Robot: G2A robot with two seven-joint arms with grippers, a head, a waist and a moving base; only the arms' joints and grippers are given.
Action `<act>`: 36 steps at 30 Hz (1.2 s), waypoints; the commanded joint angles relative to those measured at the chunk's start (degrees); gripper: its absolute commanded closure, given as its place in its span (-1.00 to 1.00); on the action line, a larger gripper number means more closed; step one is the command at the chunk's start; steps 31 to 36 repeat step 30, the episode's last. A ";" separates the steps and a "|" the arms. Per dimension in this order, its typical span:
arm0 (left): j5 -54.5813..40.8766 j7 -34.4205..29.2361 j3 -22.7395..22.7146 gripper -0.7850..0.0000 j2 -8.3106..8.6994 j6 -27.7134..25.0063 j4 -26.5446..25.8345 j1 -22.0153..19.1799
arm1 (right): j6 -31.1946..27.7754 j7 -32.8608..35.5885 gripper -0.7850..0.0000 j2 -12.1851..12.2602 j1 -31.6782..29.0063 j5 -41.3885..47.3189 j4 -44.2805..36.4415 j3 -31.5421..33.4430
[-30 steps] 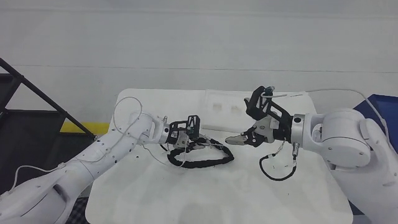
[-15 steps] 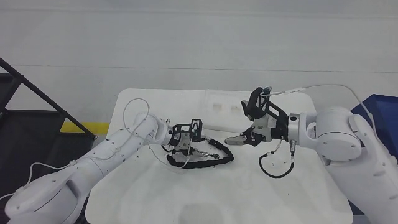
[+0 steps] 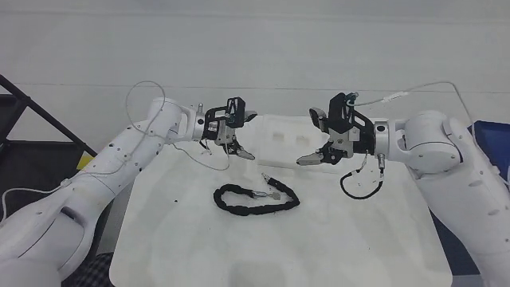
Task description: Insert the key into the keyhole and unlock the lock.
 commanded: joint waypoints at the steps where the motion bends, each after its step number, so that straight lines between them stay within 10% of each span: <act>1: -2.25 -0.10 0.71 -1.00 0.51 0.00 0.02 -2.58 | -1.56 -1.25 -1.00 -0.30 2.28 -0.45 3.19 -0.50; 18: -38.07 -8.80 17.58 -1.00 2.02 0.00 2.91 -22.36 | -9.54 -2.77 -1.00 -1.24 16.77 1.77 22.12 -2.28; 36: -40.30 -9.48 17.78 -1.00 1.69 0.00 3.20 -22.86 | -10.75 -2.28 -1.00 -0.86 17.92 3.17 23.77 -1.66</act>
